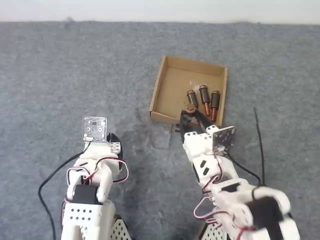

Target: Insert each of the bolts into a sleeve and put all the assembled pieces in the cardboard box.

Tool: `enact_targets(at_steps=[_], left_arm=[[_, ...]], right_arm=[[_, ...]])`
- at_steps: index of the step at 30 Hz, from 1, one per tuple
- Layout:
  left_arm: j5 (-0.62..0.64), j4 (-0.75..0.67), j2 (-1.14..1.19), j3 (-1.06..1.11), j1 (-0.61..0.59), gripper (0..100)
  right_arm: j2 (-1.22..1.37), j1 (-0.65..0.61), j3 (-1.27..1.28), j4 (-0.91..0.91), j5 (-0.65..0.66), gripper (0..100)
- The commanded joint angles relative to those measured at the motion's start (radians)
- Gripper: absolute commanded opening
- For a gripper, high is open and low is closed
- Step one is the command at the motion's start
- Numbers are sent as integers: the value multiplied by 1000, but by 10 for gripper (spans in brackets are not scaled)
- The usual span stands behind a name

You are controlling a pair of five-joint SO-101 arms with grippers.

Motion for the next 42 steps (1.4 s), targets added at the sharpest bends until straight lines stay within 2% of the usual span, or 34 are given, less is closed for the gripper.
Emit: enact_targets(at_steps=[1, 11, 17, 21, 25, 33, 42], left_arm=[[-6, 2, -3, -5, -5, 14], [-6, 2, -2, -5, -5, 13], [-6, 2, -2, -5, -5, 13], [-6, 2, -2, -5, -5, 13], [-6, 2, -2, -5, -5, 13], [-6, 2, -2, -5, -5, 13], [-6, 2, -2, -5, -5, 13]], right_arm=[[-180, 28, 12, 166, -15, 6], [-742, 39, 12, 932, -23, 6], [-1107, 44, 14, 1331, -23, 6], [-1316, 45, 14, 1517, -20, 6], [-1463, 47, 12, 1623, -14, 6], [-1468, 45, -132, 1764, 28, 6], [-1161, 39, -502, 1936, 28, 6]])
